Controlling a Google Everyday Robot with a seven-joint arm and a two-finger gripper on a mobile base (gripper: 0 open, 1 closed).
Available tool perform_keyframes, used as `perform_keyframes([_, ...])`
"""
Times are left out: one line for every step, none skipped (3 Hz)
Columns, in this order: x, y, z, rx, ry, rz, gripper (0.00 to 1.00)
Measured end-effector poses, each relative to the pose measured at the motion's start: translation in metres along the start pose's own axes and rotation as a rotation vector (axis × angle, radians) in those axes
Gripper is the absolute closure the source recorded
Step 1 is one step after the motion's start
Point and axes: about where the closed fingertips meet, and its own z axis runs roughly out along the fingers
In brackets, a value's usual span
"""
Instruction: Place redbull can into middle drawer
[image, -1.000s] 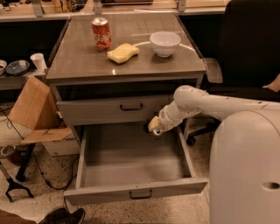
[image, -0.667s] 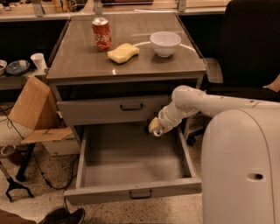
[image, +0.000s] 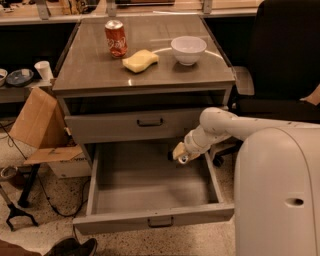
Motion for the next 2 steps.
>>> perform_keyframes([0.0155, -0.0108, 0.0064, -0.005, -0.005, 0.021, 1.0])
perform_keyframes([0.0248, -0.0197, 0.0147, 0.028, -0.011, 0.028, 1.0])
